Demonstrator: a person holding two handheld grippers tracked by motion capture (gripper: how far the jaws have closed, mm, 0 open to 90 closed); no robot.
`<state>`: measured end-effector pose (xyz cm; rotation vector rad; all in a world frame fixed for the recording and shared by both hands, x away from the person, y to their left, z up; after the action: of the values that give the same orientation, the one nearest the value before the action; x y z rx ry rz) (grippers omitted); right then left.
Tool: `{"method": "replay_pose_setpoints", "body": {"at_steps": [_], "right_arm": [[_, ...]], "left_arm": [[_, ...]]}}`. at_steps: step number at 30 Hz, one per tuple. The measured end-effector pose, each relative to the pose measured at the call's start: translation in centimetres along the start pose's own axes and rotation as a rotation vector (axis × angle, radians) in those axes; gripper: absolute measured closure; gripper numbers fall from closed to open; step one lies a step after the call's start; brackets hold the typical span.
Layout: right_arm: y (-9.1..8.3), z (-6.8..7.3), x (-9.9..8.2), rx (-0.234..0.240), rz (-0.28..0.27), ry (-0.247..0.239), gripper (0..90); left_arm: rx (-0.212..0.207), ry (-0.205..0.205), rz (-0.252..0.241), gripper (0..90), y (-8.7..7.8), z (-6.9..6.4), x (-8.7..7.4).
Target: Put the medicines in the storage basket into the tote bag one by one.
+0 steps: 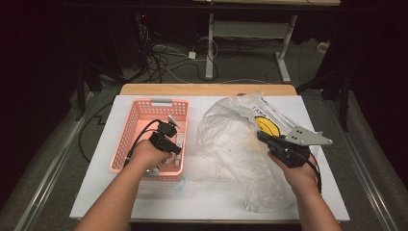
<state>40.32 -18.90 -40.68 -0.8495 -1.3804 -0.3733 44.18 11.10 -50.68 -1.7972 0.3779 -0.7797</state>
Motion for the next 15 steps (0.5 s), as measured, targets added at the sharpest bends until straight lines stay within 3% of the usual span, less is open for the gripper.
{"method": "replay_pose_setpoints", "body": {"at_steps": [3,6,10,15], "right_arm": [[0.0,0.1,0.0,0.001,-0.001,0.001,90.0],[0.0,0.1,0.0,0.001,-0.001,0.001,90.0],[0.0,0.1,0.1,0.001,-0.002,0.001,90.0],[0.1,0.1,0.0,0.002,0.000,0.001,90.0]], "left_arm": [[0.067,0.014,0.037,88.0,0.0,0.6,-0.4],[0.107,0.016,0.071,88.1,0.2,1.3,-1.0],[0.117,0.006,0.036,88.0,-0.2,1.6,-0.8],[0.075,0.004,-0.030,88.0,-0.9,0.9,-0.1]]}}
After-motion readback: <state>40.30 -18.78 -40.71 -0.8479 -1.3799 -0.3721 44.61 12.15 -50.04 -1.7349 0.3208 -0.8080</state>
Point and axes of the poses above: each handheld gripper's, and its own axes: y roughly forward along the jaws, x roughly out of its top, z roughly to its left, the point moved 8 cm from there along y, roughly forward along the jaws, and after that the axes turned 4 degrees about y, right-handed, at the moved point
